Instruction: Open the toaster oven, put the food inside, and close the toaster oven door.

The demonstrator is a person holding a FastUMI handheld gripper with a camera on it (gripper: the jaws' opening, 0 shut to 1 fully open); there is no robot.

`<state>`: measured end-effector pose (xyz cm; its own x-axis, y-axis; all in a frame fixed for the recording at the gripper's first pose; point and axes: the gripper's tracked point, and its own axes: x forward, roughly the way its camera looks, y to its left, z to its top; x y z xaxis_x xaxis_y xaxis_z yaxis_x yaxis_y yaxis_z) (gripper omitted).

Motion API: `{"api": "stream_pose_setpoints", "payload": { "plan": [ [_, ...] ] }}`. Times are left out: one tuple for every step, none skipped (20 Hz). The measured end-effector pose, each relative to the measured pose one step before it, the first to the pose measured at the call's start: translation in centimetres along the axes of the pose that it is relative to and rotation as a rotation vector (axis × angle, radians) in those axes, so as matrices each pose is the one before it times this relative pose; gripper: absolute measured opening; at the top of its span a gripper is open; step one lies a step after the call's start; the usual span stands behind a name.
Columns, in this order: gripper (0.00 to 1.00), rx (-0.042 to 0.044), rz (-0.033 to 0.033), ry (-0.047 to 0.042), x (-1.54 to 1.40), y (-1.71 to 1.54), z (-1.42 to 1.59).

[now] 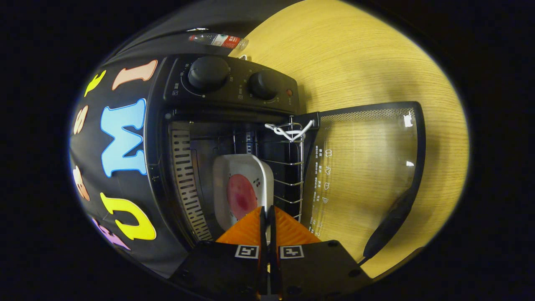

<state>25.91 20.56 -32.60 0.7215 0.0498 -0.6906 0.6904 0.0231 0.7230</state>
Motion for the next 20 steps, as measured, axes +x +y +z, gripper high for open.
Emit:
{"api": "stream_pose_setpoints", "payload": {
  "plan": [
    [0.07, 0.00407, 0.01436, 0.00222, -0.091, 0.281, -0.018],
    [0.09, -0.00110, 0.00758, -0.00067, 0.023, 0.106, -0.081],
    [0.12, -0.00465, 0.01473, -0.00379, -0.084, 0.154, -0.044],
    [0.17, 0.00518, 0.01782, 0.00520, -0.342, 0.506, 0.011],
    [0.38, 0.00256, 0.01507, 0.00897, -0.214, 0.276, -0.116],
    [0.53, 0.00510, 0.01585, 0.01030, -0.263, 0.359, -0.135],
    [0.67, 0.00427, 0.01374, 0.01035, -0.342, 0.301, -0.051],
    [0.82, -0.00546, -0.00242, 0.00751, -0.475, -0.073, -0.006],
    [0.97, -0.00670, 0.00015, 0.00487, -0.403, -0.052, 0.039],
    [0.97, -0.00844, -0.00166, 0.00864, -0.587, -0.114, 0.017],
    [0.97, -0.01171, -0.00131, 0.00769, -0.546, -0.204, 0.017],
    [0.97, -0.01674, -0.00378, 0.01019, -0.814, -0.185, 0.031],
    [0.97, -0.02395, 0.00787, -0.01016, -0.634, -0.079, 0.176],
    [0.97, -0.03612, -0.00190, -0.01341, -0.874, -0.004, 0.688],
    [0.97, -0.05240, 0.00402, -0.00020, -0.724, 0.028, 0.209],
    [0.97, -0.06068, 0.00820, 0.01723, -0.691, 0.273, -0.240],
    [0.98, -0.06740, 0.00381, 0.02948, -0.735, -0.069, -0.491],
    [0.97, -0.06357, 0.00527, 0.02566, -0.769, 0.057, -0.368],
    [0.97, -0.05523, -0.00242, 0.02084, -0.768, -0.286, -0.511],
    [0.97, -0.05038, -0.00710, 0.01995, -0.717, -0.400, -0.470]
  ]
}}
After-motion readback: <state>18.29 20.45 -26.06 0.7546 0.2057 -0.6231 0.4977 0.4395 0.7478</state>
